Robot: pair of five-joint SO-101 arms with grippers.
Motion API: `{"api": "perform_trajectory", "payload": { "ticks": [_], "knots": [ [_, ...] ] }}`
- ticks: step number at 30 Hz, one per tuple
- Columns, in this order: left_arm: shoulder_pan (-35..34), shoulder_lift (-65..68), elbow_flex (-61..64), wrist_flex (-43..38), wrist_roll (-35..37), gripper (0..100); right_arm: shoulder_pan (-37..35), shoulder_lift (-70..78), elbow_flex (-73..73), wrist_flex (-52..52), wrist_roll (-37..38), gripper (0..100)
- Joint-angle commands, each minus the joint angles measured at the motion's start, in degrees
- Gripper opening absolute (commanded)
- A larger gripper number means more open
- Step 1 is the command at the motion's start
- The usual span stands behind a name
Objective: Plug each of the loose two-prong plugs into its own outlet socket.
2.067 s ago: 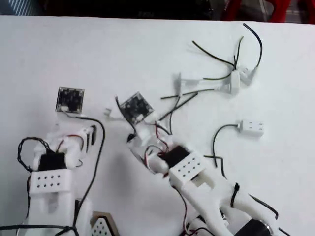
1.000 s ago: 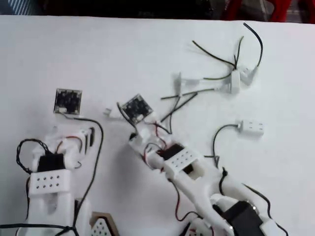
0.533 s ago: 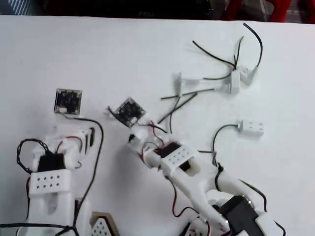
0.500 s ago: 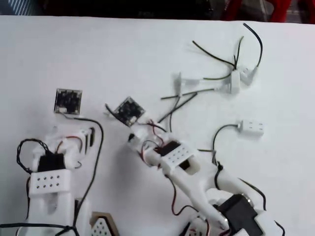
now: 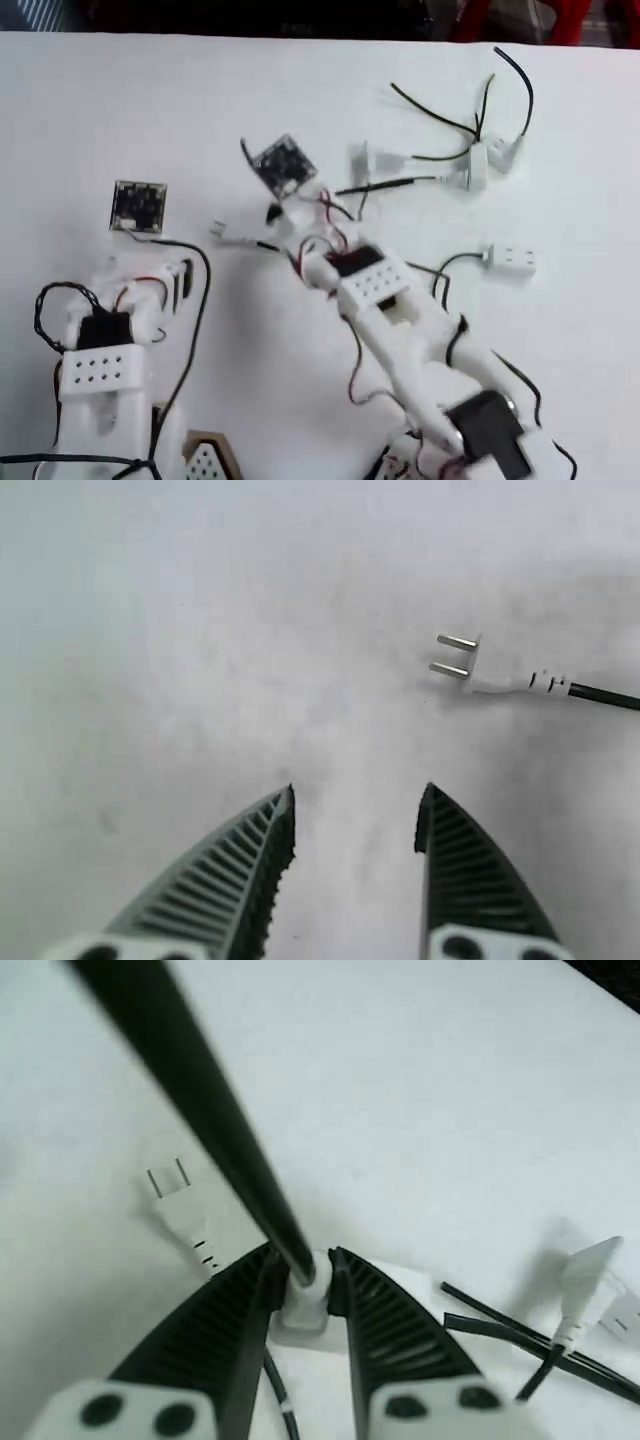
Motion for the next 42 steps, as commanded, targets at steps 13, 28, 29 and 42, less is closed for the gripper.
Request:
{"api": "perform_trajectory", "payload": {
  "ticks": [13,28,29,42],
  "knots": [
    [-0.6,-1.5,0.9,-1.1,0.1,20,8.8,29.1,-35.7,4.0,-13.9,5.1],
    [-0.7,-1.5,1.1,-1.1,0.1,21,10.4,15.2,-49.1,41.4,-14.7,17.6],
    [-0.8,-1.5,1.1,-1.1,0.1,21,11.4,12.9,-49.1,44.4,-14.6,17.6],
    [-0.7,-1.5,1.1,-1.1,0.1,21,36.4,7.8,-45.7,66.2,14.4,19.5]
  ]
}}
